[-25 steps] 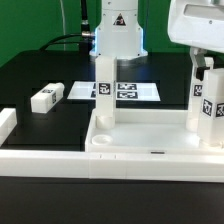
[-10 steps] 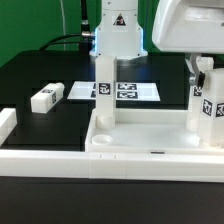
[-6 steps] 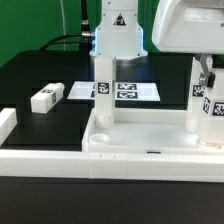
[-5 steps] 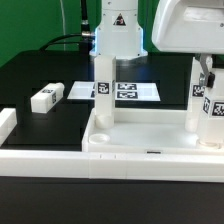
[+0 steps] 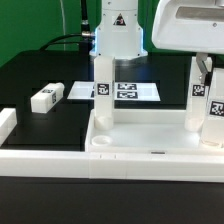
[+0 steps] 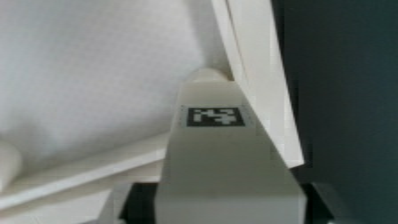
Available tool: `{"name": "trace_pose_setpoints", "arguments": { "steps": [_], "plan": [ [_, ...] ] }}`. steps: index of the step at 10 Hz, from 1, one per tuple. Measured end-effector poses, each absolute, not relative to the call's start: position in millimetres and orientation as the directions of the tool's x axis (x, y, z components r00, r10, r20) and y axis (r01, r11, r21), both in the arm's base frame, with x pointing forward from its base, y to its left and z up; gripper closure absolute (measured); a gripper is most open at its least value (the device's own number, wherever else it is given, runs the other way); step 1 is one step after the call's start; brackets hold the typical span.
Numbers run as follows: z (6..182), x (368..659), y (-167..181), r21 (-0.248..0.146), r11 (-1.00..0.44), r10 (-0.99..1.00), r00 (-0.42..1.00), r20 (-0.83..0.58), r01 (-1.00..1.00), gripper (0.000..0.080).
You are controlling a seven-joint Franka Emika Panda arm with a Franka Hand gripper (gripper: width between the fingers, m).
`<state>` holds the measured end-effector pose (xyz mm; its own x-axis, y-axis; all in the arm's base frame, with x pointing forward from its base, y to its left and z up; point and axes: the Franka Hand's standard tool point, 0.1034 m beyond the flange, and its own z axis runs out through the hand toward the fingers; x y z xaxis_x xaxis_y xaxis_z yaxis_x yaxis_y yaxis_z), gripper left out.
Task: Assemble desk
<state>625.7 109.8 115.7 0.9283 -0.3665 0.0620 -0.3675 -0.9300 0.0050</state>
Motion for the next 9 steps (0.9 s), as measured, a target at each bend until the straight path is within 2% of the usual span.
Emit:
{"name": "trace_pose_setpoints", "arguments": {
  "steps": [6, 7, 9],
  "plan": [
    [114.6, 625.7, 109.4, -0.027, -0.709, -0.705, 0.707, 0.049, -0.705, 0.0509],
    [114.2, 625.6, 109.4, -0.039, -0.635, -0.773, 0.633, 0.043, -0.772, 0.0509],
    [113.4, 623.8, 106.1, -0.102, -0.437, -0.899, 0.437, 0.022, -0.894, 0.0509]
  ]
}}
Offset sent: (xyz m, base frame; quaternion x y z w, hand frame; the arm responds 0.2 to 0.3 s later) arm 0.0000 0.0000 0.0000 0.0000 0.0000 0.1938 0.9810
